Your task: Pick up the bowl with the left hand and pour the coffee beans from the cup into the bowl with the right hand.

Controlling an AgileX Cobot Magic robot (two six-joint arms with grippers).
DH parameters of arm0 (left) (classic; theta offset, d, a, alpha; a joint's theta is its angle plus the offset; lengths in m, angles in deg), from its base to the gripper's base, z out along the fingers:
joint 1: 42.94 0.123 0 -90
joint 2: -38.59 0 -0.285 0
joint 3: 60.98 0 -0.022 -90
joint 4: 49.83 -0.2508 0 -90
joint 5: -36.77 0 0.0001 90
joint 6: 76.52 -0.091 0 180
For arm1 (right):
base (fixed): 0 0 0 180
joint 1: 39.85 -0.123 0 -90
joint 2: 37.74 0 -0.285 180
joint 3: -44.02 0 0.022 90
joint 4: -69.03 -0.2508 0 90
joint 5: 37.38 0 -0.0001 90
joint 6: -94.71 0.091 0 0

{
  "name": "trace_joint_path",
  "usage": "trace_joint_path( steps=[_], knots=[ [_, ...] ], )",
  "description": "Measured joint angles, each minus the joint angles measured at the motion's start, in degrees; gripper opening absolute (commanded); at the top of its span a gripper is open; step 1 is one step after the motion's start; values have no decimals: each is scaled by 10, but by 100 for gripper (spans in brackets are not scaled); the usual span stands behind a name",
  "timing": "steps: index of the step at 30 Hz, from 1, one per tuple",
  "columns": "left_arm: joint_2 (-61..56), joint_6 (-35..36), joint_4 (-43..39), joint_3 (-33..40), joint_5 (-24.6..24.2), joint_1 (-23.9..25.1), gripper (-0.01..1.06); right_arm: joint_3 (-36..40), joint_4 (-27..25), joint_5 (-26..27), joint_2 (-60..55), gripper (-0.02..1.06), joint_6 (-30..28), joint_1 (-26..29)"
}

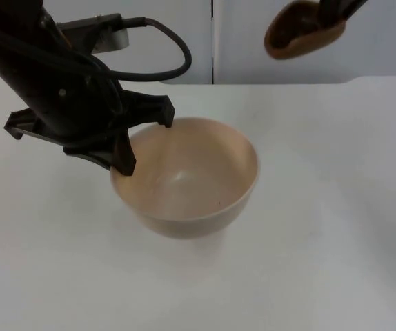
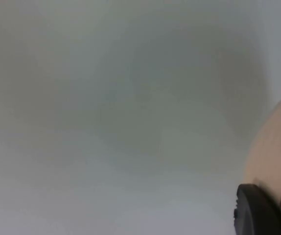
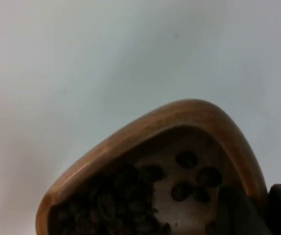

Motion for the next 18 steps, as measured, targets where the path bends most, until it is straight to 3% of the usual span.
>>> trace_joint_path(
  steps=[18],
  knots=[
    [0,0,0,0,0,0,0,0,-20,-16,15,0,-4,-18]
  ],
)
